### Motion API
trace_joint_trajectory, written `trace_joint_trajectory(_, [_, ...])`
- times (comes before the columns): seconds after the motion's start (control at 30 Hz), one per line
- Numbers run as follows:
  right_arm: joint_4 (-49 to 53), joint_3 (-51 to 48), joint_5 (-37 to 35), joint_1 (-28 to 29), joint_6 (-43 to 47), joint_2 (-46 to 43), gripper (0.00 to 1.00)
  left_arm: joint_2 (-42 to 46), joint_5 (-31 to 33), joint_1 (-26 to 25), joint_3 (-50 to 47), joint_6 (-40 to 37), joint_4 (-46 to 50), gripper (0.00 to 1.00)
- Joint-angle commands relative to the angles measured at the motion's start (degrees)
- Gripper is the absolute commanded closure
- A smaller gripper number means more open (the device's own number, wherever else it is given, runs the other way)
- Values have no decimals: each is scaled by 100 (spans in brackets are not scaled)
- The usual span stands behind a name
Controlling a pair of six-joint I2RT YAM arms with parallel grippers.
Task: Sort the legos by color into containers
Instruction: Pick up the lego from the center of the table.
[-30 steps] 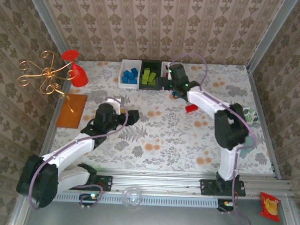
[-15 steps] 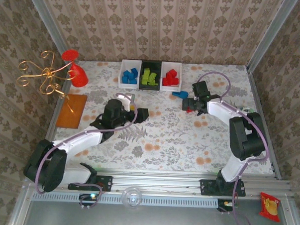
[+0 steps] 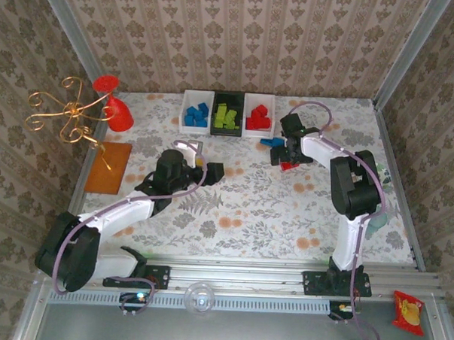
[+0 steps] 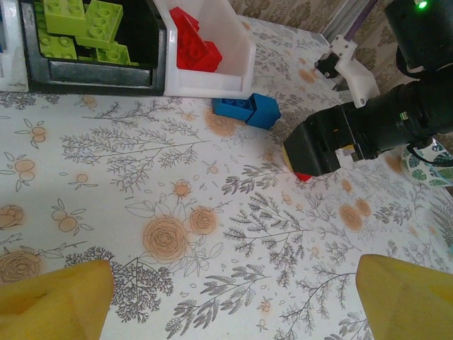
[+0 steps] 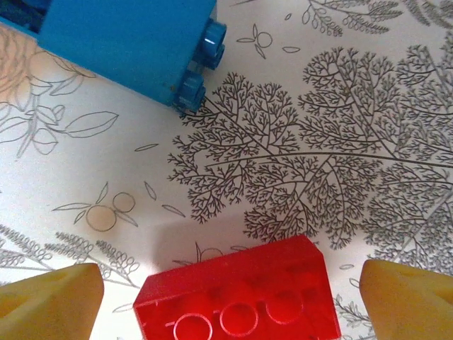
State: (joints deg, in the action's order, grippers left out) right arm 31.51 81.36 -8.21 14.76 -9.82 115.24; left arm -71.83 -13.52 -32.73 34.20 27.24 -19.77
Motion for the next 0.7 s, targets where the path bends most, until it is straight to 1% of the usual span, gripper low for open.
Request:
trace_joint_trajectory(0.0, [547, 230, 161, -40, 225, 209, 9, 74, -28, 64, 28, -41, -105, 10])
trace_joint_trajectory(0.17, [579, 301, 603, -94, 358, 295, 17, 29, -63, 98, 11, -10, -159, 10])
trace_joint_trajectory(0.27, [606, 330, 681, -103, 389, 311, 27, 29, -81, 117, 0, -6, -176, 10])
trace_joint_trajectory(0.37, [303, 69, 764, -105, 394, -18, 35, 62, -90, 148, -27, -8, -155, 10])
trace_joint_trajectory(0.43, [33, -137, 952, -89, 370, -384, 37, 98, -88, 168, -49, -9, -146, 10])
trace_joint_trajectory(0.57, [-950, -607, 1723, -53, 6, -1187, 38, 139, -81, 205, -53, 1, -136, 10])
trace_joint_trajectory(0.63, [-1550, -679, 2096, -61, -340, -1306, 38, 140, -81, 221, -46, 0, -137, 10])
trace_joint_trajectory(0.67, [-1737, -624, 2166, -54, -479, -1247, 38, 139, -81, 223, -45, 0, -134, 10])
